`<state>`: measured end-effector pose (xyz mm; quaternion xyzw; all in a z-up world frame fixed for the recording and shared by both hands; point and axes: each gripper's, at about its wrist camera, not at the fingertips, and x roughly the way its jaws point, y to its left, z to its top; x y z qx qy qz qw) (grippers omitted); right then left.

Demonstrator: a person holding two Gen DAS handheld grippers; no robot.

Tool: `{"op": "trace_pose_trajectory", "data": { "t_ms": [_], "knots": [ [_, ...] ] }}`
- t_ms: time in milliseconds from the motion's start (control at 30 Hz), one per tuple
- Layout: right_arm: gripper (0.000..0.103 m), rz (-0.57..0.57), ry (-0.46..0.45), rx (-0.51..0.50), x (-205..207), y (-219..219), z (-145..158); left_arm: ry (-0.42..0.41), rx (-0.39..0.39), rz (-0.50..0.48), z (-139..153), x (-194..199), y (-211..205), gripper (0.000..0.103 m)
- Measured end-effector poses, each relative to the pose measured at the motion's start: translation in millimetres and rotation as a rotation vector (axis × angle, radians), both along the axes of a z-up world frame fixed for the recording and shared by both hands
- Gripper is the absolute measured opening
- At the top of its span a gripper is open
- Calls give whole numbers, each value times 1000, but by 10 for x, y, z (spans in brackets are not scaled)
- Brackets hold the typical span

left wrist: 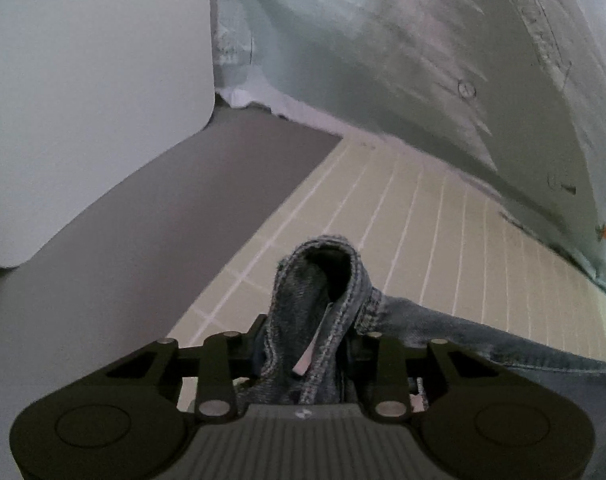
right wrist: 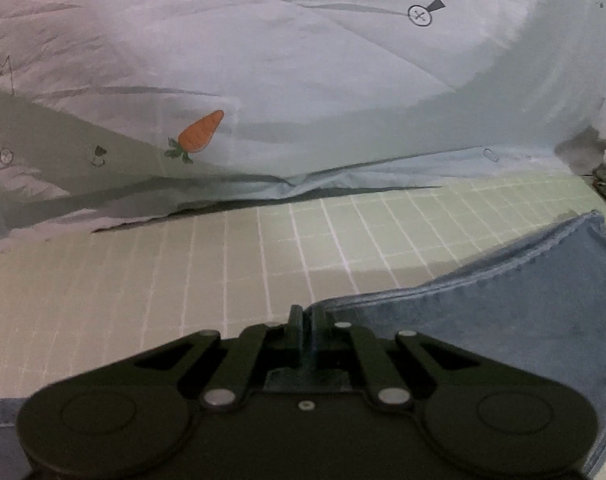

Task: Fold clothes
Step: 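Lay the folded jeans down on the mat and open both grippers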

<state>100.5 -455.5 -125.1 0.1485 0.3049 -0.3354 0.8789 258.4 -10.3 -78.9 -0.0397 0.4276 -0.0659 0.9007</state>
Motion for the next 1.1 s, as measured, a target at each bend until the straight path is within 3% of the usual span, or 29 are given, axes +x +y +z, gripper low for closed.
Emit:
{"op": "trace_pose_trajectory", "data": {
  "t_ms": [133,233,300,367,467,567,900,1100],
  "knots": [
    [5,36,28,18,151,-46,-176,38,0,35,-188,170,-16,38],
    [12,55,76,59,243,-103,-391,78,-7,61,-337,245,9,45],
    [26,83,91,43,248,-79,-396,73,-20,86,-360,241,41,54],
    [70,110,109,32,250,-55,-386,69,-34,107,-367,230,78,62],
    [83,141,116,31,175,-40,-345,72,-61,125,-349,187,163,77],
    [96,159,104,28,-4,-10,-285,60,-72,144,-296,94,250,84],
    [99,136,213,64,-685,196,-302,63,-133,173,-187,-344,601,91],
    [102,67,199,118,-1098,224,-270,120,-176,196,-192,-674,697,92]
  ]
}}
